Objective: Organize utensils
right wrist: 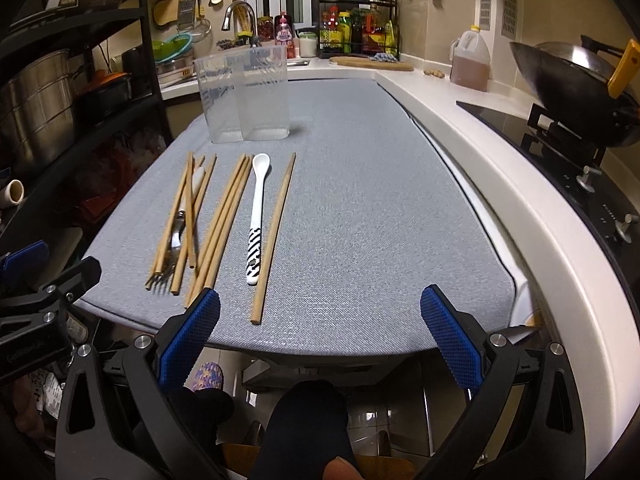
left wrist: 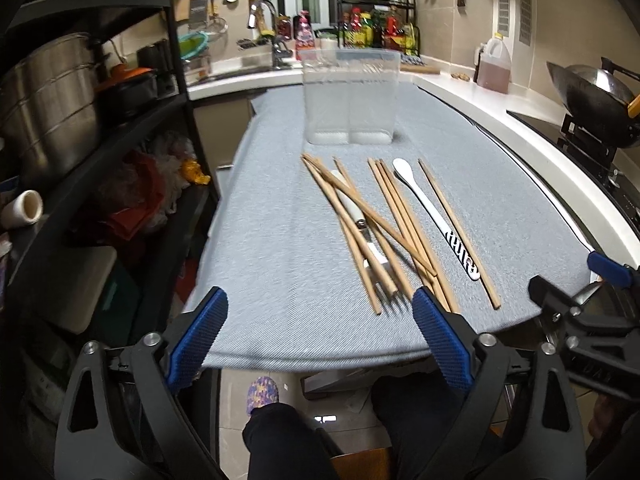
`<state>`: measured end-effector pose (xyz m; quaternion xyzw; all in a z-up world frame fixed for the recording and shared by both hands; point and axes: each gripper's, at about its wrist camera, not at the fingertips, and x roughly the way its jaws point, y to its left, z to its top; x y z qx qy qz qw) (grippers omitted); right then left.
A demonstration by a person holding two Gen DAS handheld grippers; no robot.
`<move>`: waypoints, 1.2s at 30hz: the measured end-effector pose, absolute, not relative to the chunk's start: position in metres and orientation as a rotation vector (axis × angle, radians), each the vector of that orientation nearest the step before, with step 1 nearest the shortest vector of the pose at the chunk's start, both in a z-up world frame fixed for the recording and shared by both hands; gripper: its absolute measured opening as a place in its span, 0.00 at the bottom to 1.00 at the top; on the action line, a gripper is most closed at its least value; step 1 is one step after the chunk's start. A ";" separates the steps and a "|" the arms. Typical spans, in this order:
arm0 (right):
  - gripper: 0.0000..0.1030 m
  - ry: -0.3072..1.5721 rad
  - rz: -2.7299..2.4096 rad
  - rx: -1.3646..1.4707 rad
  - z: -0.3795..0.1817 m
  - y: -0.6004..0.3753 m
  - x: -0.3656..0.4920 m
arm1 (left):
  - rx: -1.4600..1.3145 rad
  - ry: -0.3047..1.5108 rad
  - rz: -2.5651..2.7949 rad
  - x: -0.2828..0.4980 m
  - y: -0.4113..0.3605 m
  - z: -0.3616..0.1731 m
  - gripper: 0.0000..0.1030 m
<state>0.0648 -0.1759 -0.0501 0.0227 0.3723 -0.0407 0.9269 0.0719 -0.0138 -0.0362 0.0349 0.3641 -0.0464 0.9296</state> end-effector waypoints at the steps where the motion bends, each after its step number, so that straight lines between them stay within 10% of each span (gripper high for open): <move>1: 0.95 0.768 -0.084 0.049 -0.053 -0.176 0.068 | 0.064 0.755 -0.107 0.078 -0.016 -0.040 0.83; 11: 0.95 0.748 -0.065 0.053 -0.070 -0.175 0.091 | 0.013 0.848 -0.191 0.122 -0.039 -0.071 0.46; 20: 0.69 0.762 -0.025 0.032 -0.086 -0.167 0.102 | -0.032 0.866 -0.217 0.134 -0.036 -0.081 0.14; 31: 0.16 0.717 0.001 0.011 -0.086 -0.166 0.101 | -0.085 0.852 -0.195 0.134 -0.002 -0.081 0.06; 36: 0.09 0.699 -0.015 0.019 -0.082 -0.170 0.100 | -0.097 0.826 -0.190 0.130 0.009 -0.076 0.06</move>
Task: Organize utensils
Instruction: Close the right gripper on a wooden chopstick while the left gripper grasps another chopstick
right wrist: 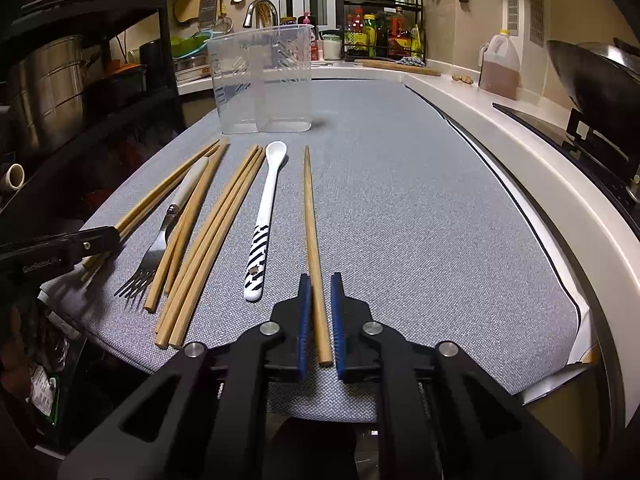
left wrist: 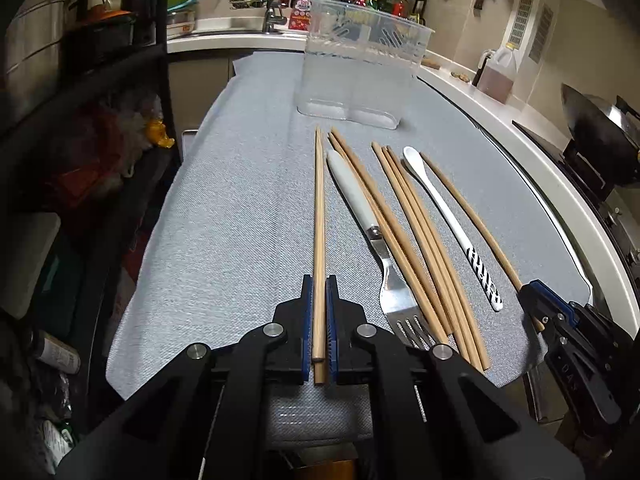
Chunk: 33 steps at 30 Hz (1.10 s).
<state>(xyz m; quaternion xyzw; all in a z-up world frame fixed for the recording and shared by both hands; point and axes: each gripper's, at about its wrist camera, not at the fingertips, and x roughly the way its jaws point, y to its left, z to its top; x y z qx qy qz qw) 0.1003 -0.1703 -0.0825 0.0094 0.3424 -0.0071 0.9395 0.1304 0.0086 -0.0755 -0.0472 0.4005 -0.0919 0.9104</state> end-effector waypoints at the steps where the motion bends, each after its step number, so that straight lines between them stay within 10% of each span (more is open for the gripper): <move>1: 0.08 0.698 -0.018 0.020 -0.083 -0.171 0.101 | -0.099 0.820 -0.190 0.130 0.010 -0.074 0.06; 33: 0.09 0.688 -0.031 0.022 -0.089 -0.175 0.102 | -0.157 0.821 -0.213 0.137 0.046 -0.082 0.06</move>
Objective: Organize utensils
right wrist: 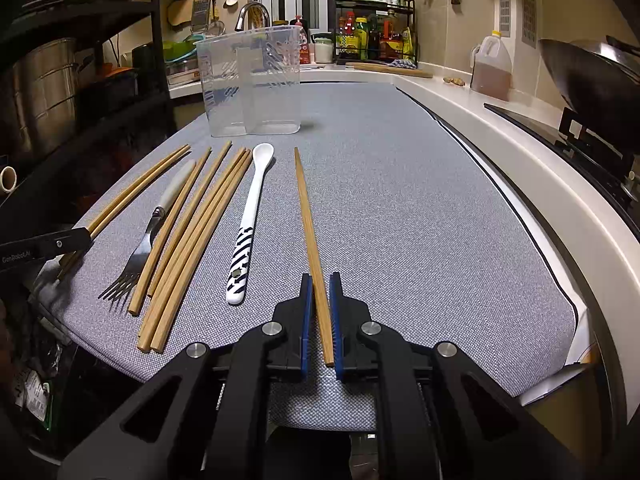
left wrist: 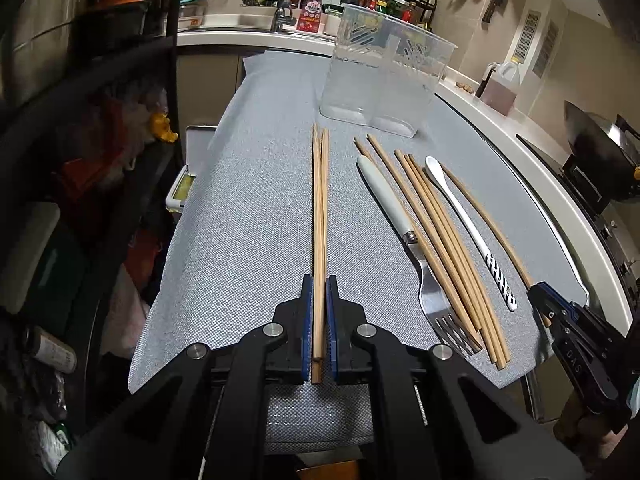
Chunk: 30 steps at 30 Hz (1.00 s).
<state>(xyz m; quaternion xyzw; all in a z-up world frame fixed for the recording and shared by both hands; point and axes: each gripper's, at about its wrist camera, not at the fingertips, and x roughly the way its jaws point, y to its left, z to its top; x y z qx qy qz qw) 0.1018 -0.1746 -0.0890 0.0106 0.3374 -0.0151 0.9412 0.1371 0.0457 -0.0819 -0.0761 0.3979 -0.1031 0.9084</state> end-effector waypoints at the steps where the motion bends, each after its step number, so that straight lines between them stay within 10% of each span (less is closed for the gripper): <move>1: 0.09 0.688 -0.031 0.022 -0.089 -0.175 0.102 | -0.159 0.816 -0.213 0.137 0.046 -0.081 0.06; 22: 0.09 0.686 -0.034 0.021 -0.089 -0.177 0.102 | -0.158 0.801 -0.216 0.136 0.053 -0.084 0.08; 26: 0.09 0.686 -0.034 0.022 -0.089 -0.177 0.102 | -0.156 0.781 -0.211 0.132 0.055 -0.082 0.32; 30: 0.09 0.686 -0.035 0.021 -0.089 -0.177 0.102 | -0.150 0.763 -0.203 0.128 0.057 -0.080 0.33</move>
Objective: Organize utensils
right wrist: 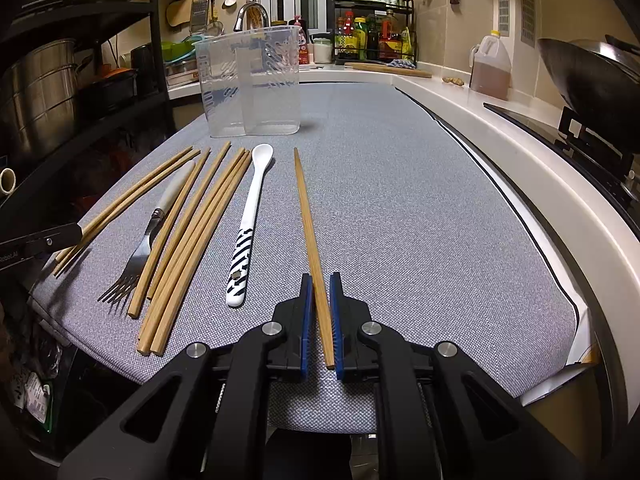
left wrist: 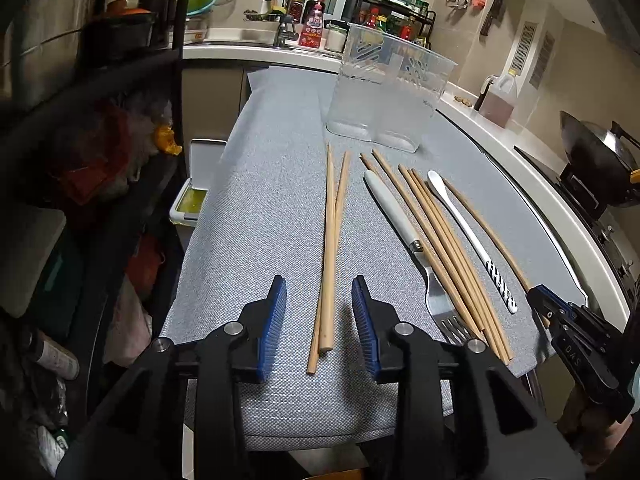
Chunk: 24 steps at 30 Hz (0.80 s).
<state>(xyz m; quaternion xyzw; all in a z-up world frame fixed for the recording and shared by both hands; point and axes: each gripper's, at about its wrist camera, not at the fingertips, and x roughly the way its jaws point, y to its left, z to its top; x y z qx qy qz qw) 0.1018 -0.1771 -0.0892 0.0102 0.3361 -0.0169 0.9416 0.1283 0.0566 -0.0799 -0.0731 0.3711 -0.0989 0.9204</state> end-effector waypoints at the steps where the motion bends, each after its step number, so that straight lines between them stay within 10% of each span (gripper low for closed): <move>1: 0.09 0.686 -0.036 0.021 -0.089 -0.178 0.102 | -0.144 0.764 -0.201 0.128 0.056 -0.080 0.33; 24: 0.09 0.688 -0.038 0.024 -0.089 -0.179 0.103 | -0.072 0.761 -0.172 0.127 0.059 -0.087 0.29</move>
